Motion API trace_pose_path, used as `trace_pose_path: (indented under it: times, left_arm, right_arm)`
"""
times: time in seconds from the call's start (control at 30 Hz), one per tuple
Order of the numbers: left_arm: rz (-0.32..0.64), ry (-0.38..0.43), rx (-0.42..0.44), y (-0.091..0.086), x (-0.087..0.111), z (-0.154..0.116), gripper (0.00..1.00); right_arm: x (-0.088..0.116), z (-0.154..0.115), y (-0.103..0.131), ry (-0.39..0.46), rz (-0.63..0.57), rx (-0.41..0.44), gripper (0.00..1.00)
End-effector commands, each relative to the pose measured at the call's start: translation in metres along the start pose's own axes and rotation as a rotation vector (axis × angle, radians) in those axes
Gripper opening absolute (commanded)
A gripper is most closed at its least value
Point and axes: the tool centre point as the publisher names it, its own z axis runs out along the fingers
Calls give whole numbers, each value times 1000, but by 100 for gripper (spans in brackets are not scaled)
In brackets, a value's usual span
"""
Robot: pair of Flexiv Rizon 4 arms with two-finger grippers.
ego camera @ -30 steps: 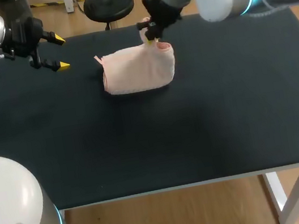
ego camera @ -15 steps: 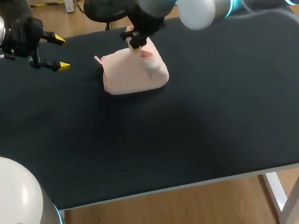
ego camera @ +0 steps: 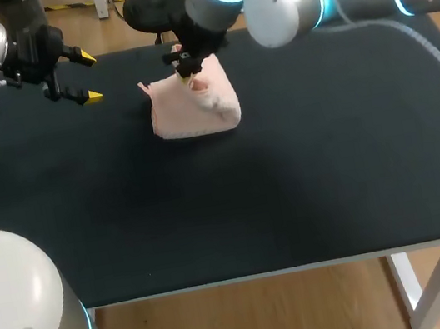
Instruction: Fold the towel
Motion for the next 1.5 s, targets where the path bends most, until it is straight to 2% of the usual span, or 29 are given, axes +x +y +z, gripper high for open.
trace_pose_path:
  times: [0.03, 0.23, 0.53, 0.57, 0.6, 0.63, 0.93, 1.13, 1.27, 1.37, 1.4, 1.43, 1.5]
  left_arm:
    - [3, -3, 3, 1, 1, 0, 100]
    - [3, -3, 3, 1, 1, 0, 100]
    - [3, -3, 3, 1, 1, 0, 100]
    - [3, -3, 3, 1, 1, 0, 100]
    - [3, -3, 3, 1, 1, 0, 100]
    - [3, -3, 3, 1, 1, 0, 100]
    - [3, -3, 3, 1, 1, 0, 100]
    - [3, -3, 3, 1, 1, 0, 100]
    - [3, -3, 3, 1, 1, 0, 100]
    - [3, -3, 3, 1, 1, 0, 100]
    - [3, -3, 3, 1, 1, 0, 100]
    - [3, -3, 3, 1, 1, 0, 100]
    - [3, -3, 3, 1, 1, 0, 100]
  right_arm:
    - [4, 8, 5, 15, -4, -4, 0]
    - [15, 15, 7, 34, -29, 3, 0]
    - [19, 21, 6, 56, -44, 7, 2]
    - [20, 21, 5, 59, -47, 6, 43]
    - [20, 20, 5, 63, -47, 2, 88]
    - [21, 20, 6, 75, -51, -1, 100]
    - [25, 11, 6, 105, -59, -33, 100]
    - [29, -1, 6, 126, -62, -104, 100]
    - [23, -19, 0, 126, -42, -129, 100]
    - [13, -28, -14, 129, -13, -150, 100]
    - [12, -30, -18, 146, -7, -161, 100]
    - [8, -34, -23, 193, -7, -213, 100]
    - [0, -41, -29, 275, 24, -257, 100]
